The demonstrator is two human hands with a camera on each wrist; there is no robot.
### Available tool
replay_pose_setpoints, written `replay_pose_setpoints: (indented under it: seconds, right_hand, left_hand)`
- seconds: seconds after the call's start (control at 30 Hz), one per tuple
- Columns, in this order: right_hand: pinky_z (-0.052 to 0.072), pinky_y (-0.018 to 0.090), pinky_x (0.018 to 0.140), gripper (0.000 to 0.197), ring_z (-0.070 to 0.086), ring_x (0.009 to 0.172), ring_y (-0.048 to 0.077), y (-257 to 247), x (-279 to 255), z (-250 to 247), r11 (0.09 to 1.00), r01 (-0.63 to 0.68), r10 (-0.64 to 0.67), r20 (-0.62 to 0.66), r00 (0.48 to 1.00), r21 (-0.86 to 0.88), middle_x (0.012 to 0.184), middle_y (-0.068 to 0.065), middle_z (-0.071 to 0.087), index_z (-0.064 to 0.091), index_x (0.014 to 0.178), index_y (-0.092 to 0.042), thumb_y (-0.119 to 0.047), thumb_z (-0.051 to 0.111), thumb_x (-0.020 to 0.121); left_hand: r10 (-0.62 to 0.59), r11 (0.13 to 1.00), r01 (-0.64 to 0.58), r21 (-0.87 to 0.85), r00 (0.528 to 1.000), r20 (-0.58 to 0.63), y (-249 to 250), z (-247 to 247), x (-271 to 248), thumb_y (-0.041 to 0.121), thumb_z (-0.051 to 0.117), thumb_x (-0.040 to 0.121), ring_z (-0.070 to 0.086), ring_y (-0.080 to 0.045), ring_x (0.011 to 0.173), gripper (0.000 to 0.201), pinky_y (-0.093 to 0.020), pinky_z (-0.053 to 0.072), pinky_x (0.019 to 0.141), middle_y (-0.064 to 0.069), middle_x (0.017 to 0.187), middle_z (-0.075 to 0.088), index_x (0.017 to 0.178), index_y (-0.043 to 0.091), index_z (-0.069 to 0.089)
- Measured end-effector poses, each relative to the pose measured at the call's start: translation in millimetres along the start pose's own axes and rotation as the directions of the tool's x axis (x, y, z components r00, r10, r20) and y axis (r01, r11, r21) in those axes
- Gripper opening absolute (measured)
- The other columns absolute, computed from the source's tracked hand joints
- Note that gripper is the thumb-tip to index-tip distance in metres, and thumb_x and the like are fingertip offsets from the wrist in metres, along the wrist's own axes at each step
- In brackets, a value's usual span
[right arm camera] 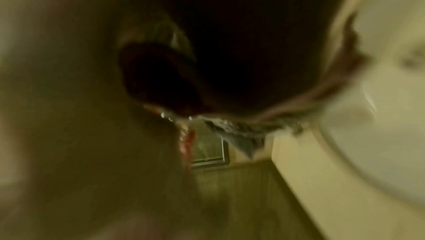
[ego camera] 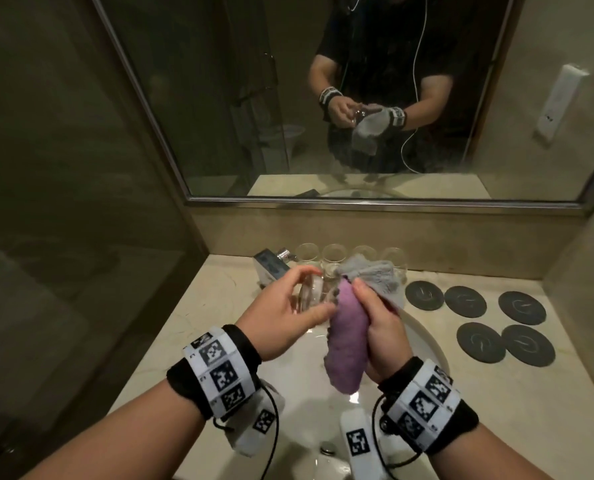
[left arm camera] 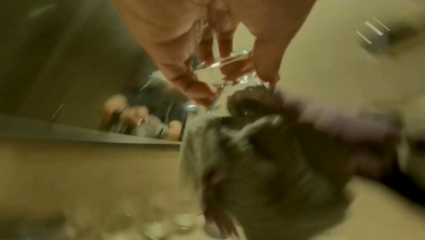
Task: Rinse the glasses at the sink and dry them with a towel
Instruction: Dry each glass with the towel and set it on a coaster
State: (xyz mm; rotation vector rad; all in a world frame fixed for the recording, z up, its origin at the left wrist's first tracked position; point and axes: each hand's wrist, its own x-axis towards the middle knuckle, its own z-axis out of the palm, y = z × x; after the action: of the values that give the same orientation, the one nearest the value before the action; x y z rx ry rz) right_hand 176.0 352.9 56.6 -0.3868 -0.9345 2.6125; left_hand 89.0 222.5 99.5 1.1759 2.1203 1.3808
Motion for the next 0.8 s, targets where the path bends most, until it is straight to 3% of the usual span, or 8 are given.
replay_pose_setpoints:
  seconds: [0.13,0.23,0.3,0.4,0.5,0.63,0.7,0.8]
  right_hand:
    - [0.05,0.049,0.09,0.039,0.066,0.094,0.036,-6,-3,0,0.981,-0.172,0.17,0.024,0.985,0.089,0.105,0.022,0.068,0.074,0.097,-0.011,-0.038,0.046,0.096]
    - [0.05,0.059,0.09,0.037,0.063,0.104,0.046,0,0,-6,0.999,0.047,-0.047,-0.025,0.999,-0.005,0.117,0.027,0.063,0.061,0.115,-0.006,-0.03,0.061,0.087]
    - [0.057,0.047,0.078,0.038,0.068,0.09,0.035,5,0,-7,0.986,0.139,-0.145,-0.055,0.988,-0.09,0.106,0.02,0.068,0.062,0.11,-0.005,-0.026,0.067,0.078]
    - [0.053,0.038,0.067,0.046,0.063,0.08,0.029,4,-2,-6,0.996,-0.048,0.044,-0.05,0.998,-0.074,0.1,0.02,0.064,0.067,0.107,-0.004,-0.039,0.066,0.077]
    - [0.051,0.047,0.085,0.049,0.064,0.094,0.036,-2,-3,-4,0.964,-0.252,0.254,-0.016,0.967,0.08,0.109,0.024,0.064,0.064,0.114,-0.001,-0.042,0.051,0.092]
    - [0.057,0.042,0.077,0.039,0.068,0.095,0.031,2,1,-7,0.999,0.039,-0.038,-0.039,0.999,0.02,0.11,0.02,0.067,0.059,0.115,0.0,-0.021,0.064,0.082]
    - [0.056,0.036,0.069,0.025,0.067,0.083,0.025,4,0,-7,0.991,0.107,-0.109,-0.032,0.993,-0.075,0.094,0.014,0.069,0.068,0.097,-0.005,-0.018,0.066,0.076]
    - [0.049,0.04,0.076,0.039,0.061,0.087,0.03,1,1,-6,0.984,-0.176,0.176,0.018,0.984,-0.01,0.099,0.019,0.064,0.069,0.101,-0.005,-0.038,0.056,0.085]
  left_hand:
    - [0.166,0.964,-0.181,0.192,0.982,0.095,-5,0,-4,0.027,0.074,0.082,0.051,0.001,0.117,0.062,-0.017,0.045,0.099,0.01,0.129,0.05,0.135,0.027,0.042]
    - [-0.089,0.994,0.091,-0.069,0.996,0.03,1,3,-4,0.036,0.069,0.081,0.064,-0.004,0.09,0.068,-0.023,0.056,0.076,0.013,0.123,0.051,0.139,0.031,0.033]
    - [-0.138,0.985,0.137,-0.107,0.99,0.001,-1,3,-2,0.034,0.067,0.084,0.064,-0.01,0.074,0.057,-0.03,0.056,0.067,0.006,0.113,0.057,0.134,0.022,0.041]
    - [0.076,0.986,-0.081,0.145,0.996,0.046,1,0,-3,0.029,0.072,0.085,0.061,-0.01,0.099,0.054,-0.028,0.053,0.088,0.002,0.119,0.055,0.131,0.02,0.045]
    - [0.225,0.904,-0.259,0.34,0.965,0.137,-5,0,-4,0.032,0.072,0.082,0.047,-0.007,0.123,0.062,-0.025,0.04,0.107,0.003,0.132,0.05,0.136,0.019,0.044]
    - [-0.051,0.999,0.052,-0.017,0.998,0.023,0,6,-2,0.039,0.069,0.083,0.062,0.002,0.087,0.055,-0.018,0.052,0.073,0.009,0.114,0.056,0.13,0.029,0.042]
    - [-0.025,0.999,0.025,-0.023,1.0,0.003,-3,5,-1,0.029,0.069,0.086,0.062,0.002,0.077,0.045,-0.016,0.05,0.067,0.002,0.106,0.06,0.125,0.021,0.047]
    - [0.202,0.935,-0.214,0.281,0.977,0.073,-3,1,-1,0.032,0.074,0.082,0.053,-0.003,0.112,0.056,-0.019,0.045,0.097,0.004,0.123,0.054,0.13,0.019,0.048]
